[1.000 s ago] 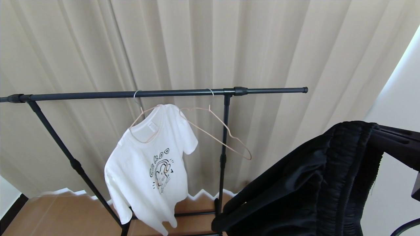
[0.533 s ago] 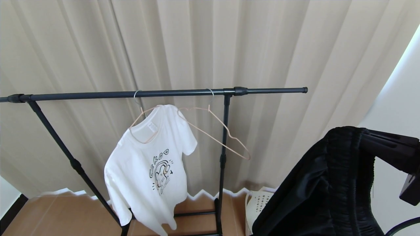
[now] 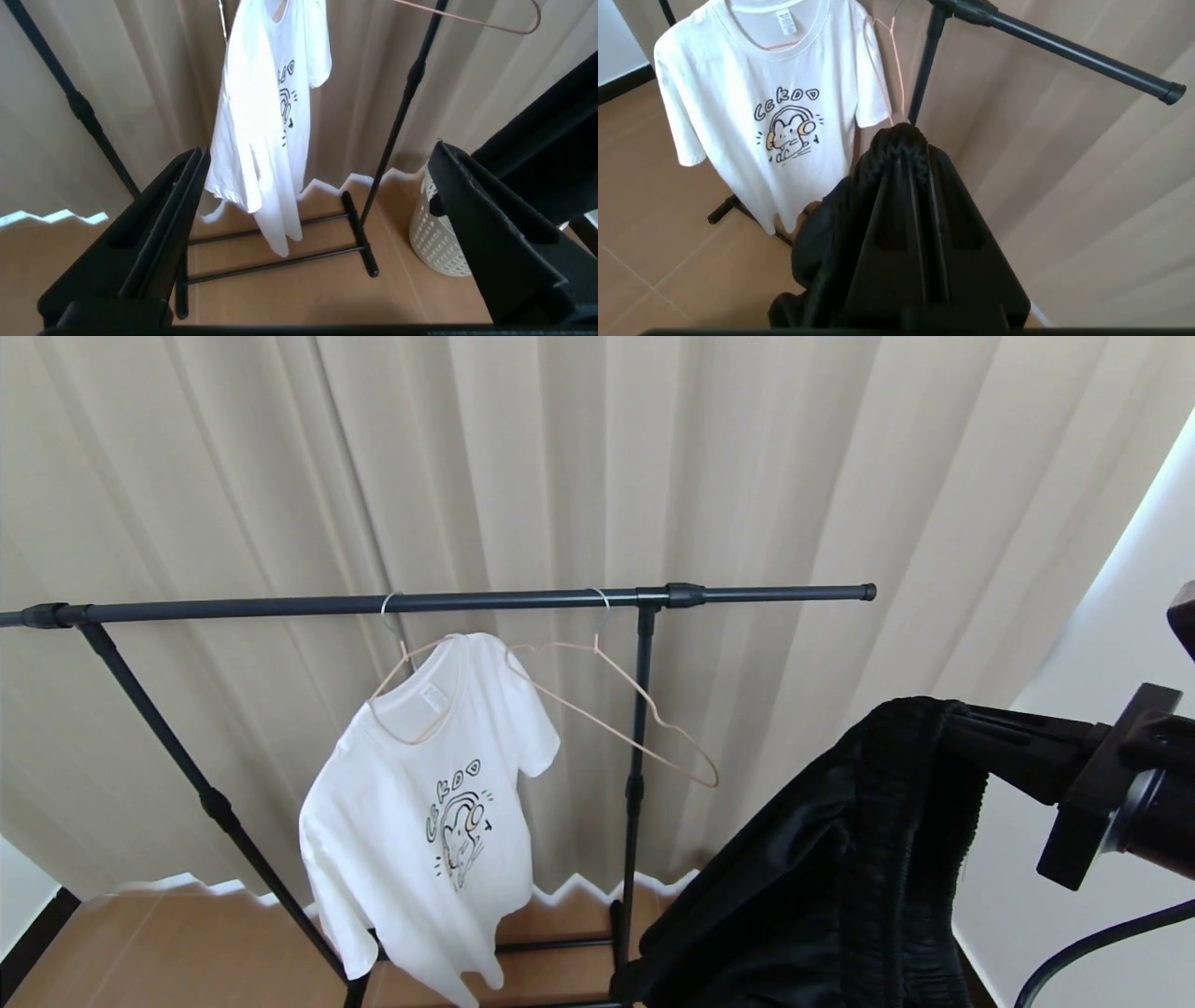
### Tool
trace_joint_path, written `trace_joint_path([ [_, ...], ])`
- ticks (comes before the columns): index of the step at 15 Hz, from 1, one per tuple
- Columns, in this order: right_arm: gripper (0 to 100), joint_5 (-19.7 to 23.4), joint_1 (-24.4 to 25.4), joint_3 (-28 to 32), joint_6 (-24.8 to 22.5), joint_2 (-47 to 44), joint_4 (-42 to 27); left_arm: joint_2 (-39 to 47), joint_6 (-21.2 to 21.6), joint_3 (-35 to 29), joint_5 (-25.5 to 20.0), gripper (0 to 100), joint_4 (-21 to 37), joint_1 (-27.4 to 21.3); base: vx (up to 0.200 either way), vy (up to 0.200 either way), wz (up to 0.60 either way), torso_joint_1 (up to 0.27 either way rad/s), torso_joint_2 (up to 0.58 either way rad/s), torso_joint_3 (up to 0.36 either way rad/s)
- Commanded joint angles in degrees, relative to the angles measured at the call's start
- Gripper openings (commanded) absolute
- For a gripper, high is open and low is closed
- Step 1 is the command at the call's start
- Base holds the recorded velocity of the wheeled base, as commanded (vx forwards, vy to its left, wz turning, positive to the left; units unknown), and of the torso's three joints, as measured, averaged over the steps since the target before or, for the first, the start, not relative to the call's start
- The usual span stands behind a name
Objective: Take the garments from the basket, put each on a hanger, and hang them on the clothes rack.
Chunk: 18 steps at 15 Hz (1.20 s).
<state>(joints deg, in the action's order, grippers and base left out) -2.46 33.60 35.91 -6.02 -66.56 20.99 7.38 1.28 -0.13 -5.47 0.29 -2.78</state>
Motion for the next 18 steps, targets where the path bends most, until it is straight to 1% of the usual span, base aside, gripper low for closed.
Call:
trace_joint_path([
  [1, 0, -1.7, 3.5, 2.1, 3.9, -1.6, -0.1, 1.1, 0.0, 0.0, 0.0, 100, 0.0, 0.0, 0.0, 0.0, 0.0, 0.0, 0.0, 0.0],
  [5, 0, -2.4, 6.0, 7.1, 13.2, -4.8, -0.7, 0.2, 0.1, 0.0, 0.0, 100, 0.0, 0.1, 0.0, 0.0, 0.0, 0.0, 0.0, 0.0],
  [7, 0, -4.7, 6.3, 8.9, 15.4, -7.4, -0.8, 0.4, 0.1, 0.0, 0.0, 100, 0.0, 0.4, 0.0, 0.0, 0.0, 0.0, 0.0, 0.0],
  [9, 0, -6.9, 7.3, 9.4, 15.9, -9.7, -0.6, 0.6, 0.3, 0.0, 0.1, 100, 0.0, 0.2, 0.0, 0.0, 0.0, 0.0, 0.0, 0.0],
  [10, 0, -8.1, 8.2, 9.4, 15.9, -11.2, -0.3, 1.0, 2.3, 0.1, 0.0, 100, 0.0, 0.2, 0.0, 0.0, 0.0, 0.0, 0.0, 0.0],
  [11, 0, -8.9, 9.0, 9.4, 15.9, -12.3, -0.1, 1.1, 5.5, 0.1, -0.2, 100, 0.0, 0.1, 0.0, 0.0, 0.0, 0.0, 0.0, 0.0],
  [13, 0, -11.3, 10.2, 9.7, 15.9, -13.9, 0.1, 3.2, 10.0, 0.0, -4.0, 100, -0.1, 0.1, 0.0, 0.0, 0.0, 0.0, 0.0, 0.0],
  [14, 0, -11.3, 10.5, 10.3, 15.8, -13.9, 0.0, 4.8, 11.0, 0.0, -4.5, 100, -0.2, 0.1, 0.0, 0.0, 0.0, 0.0, 0.0, 0.0],
  [15, 0, -11.3, 10.5, 10.3, 15.8, -13.9, 0.0, 4.8, 11.0, 0.0, -4.5, 100, -0.2, 0.1, 0.0, 0.0, 0.0, 0.0, 0.0, 0.0],
  [16, 0, -11.7, 12.8, 14.4, 15.3, -18.2, -0.1, 8.0, 12.3, 0.0, -4.7, 100, -0.2, 0.1, 0.0, 0.0, 0.0, 0.0, 0.0, 0.0],
  [18, 0, -11.5, 13.0, 17.7, 13.1, -21.8, -0.1, 12.0, 17.5, -3.2, -4.7, 100, -0.4, -0.1, 0.0, 0.0, 0.0, 0.0, 0.0, 0.0],
])
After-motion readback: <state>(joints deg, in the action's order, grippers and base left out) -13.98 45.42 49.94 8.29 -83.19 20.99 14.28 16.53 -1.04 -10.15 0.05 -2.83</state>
